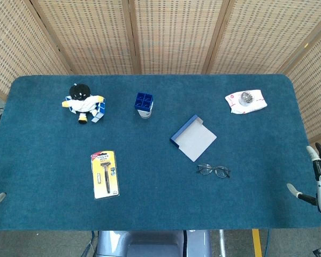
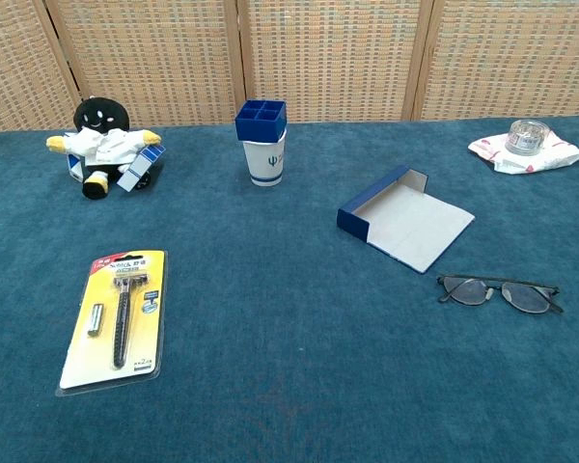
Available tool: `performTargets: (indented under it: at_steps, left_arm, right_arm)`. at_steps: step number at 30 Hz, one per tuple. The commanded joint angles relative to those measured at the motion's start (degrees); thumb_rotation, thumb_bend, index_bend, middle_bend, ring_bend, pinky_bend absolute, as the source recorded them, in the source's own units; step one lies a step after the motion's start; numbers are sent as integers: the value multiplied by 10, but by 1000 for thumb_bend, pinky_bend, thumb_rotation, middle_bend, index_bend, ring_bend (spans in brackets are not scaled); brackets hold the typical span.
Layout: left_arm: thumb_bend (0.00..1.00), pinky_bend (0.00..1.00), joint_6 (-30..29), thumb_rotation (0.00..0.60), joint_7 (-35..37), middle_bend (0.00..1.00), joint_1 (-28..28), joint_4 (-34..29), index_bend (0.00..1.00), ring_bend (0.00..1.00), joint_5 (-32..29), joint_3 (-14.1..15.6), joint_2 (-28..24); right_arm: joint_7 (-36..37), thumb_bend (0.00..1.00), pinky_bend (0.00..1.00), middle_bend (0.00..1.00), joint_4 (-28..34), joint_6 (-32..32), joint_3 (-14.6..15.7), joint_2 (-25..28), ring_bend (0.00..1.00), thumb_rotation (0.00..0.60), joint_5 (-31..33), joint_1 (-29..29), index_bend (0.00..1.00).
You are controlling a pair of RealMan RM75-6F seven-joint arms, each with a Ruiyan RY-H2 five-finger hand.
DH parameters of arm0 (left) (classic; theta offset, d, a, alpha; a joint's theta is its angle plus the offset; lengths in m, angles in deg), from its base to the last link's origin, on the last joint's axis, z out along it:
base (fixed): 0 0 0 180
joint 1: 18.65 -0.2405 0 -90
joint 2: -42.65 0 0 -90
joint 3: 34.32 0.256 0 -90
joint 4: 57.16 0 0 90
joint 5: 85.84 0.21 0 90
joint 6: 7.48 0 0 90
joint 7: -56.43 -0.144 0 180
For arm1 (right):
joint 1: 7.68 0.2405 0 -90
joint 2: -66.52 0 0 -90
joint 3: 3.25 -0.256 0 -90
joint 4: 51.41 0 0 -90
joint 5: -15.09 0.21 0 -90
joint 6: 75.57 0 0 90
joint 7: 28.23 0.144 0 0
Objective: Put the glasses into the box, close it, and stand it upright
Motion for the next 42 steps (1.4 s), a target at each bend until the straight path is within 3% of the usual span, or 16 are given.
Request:
performTargets:
  at_steps: [1,8,11,14,17,19,21,25,31,42]
  left_arm:
    - [0,0,2,600,-1,0,0,0,0,0,-1,0,0]
    - [0,0,16,600,-7,0,6,-2,0,0,-12,-5,1]
    - [0,0,23,600,-9,0,10,-2,0,0,-16,-8,2]
    - [0,0,29,600,-10,0,14,-3,0,0,-24,-12,2]
    - [0,0,44,600,-9,0,21,-5,0,0,-39,-17,1]
    - [0,0,51,600,-9,0,24,-6,0,0,-47,-20,0]
    - [0,0,59,600,-11,0,28,-6,0,0,-58,-24,0]
    - [0,0,83,600,-13,0,38,-5,0,0,-84,-32,0]
    - [0,0,106,600,-15,0,49,-4,0,0,-115,-42,-1]
    - [0,0,144,600,-36,0,68,-1,0,0,-155,-51,5]
  right_arm:
    - [-4,0,0,0,1,-4,-2,0,0,600,-2,-2,0]
    - [4,0,0,0,1,-49,-6,9,0,600,-12,16,0]
    - [-2,7,0,0,-5,-94,-16,16,0,600,-25,51,0]
    - [-5,87,0,0,0,-161,-30,30,0,600,-38,103,0]
    - [21,289,0,0,-4,-285,-53,43,0,600,-55,200,0]
    - [39,484,0,0,-8,-341,-63,44,0,600,-57,243,0]
    - [49,658,0,0,-18,-388,-75,36,0,600,-56,284,2]
    - [65,980,12,5,-74,-443,-96,-19,0,600,-66,360,131]
    - [48,1000,43,49,-152,-506,-104,-93,0,600,-60,432,197]
    - [34,1000,61,62,-294,-617,-98,-220,0,600,-12,518,207]
